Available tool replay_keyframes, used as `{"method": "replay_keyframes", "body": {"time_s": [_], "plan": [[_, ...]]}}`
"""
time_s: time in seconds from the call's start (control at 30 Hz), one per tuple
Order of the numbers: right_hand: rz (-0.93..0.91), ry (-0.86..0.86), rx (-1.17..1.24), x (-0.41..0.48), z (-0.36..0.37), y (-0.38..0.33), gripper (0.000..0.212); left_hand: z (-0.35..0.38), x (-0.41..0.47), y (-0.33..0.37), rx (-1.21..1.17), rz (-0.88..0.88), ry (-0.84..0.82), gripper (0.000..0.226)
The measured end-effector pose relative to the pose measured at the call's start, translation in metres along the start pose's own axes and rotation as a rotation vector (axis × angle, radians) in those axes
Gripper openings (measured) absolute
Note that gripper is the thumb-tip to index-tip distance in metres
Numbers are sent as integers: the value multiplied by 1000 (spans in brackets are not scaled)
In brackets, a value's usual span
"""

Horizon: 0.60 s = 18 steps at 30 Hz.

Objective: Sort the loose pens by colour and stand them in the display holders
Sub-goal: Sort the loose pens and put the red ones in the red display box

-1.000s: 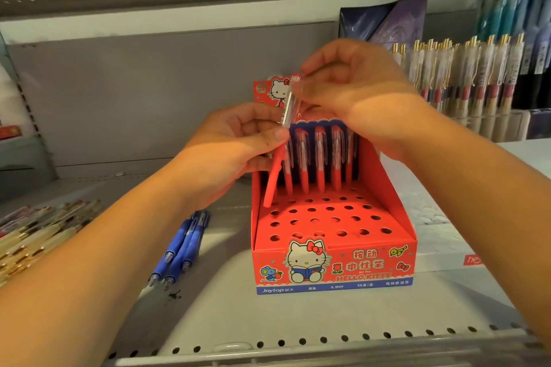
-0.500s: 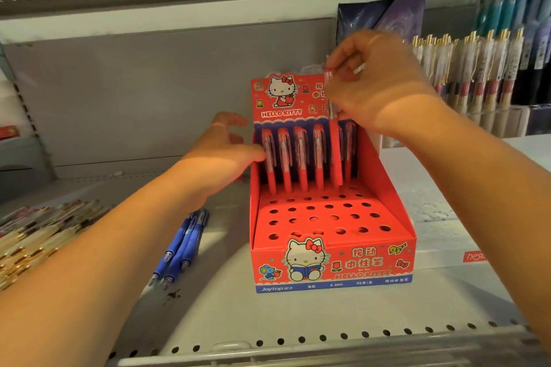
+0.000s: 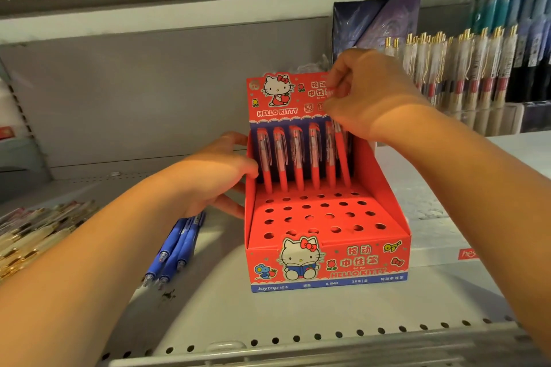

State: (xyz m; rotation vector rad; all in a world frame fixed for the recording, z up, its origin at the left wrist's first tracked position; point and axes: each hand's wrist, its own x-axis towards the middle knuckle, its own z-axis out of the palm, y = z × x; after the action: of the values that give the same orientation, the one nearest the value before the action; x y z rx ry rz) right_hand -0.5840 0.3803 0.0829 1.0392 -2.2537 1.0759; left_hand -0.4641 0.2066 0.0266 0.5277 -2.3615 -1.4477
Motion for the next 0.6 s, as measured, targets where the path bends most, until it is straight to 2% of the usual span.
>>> {"method": "replay_keyframes", "body": {"time_s": [0.17, 0.37, 0.6], "plan": [[34, -153, -234, -5, -8, -4, 19, 0, 0, -1, -18, -6, -8, 39], [58, -155, -402, -3, -13, -4, 33, 0, 1, -2, -26, -4, -17, 40], [-5, -221, -577, 1, -11, 5, 20, -1, 1, -3, -21, -3, -22, 40]]}}
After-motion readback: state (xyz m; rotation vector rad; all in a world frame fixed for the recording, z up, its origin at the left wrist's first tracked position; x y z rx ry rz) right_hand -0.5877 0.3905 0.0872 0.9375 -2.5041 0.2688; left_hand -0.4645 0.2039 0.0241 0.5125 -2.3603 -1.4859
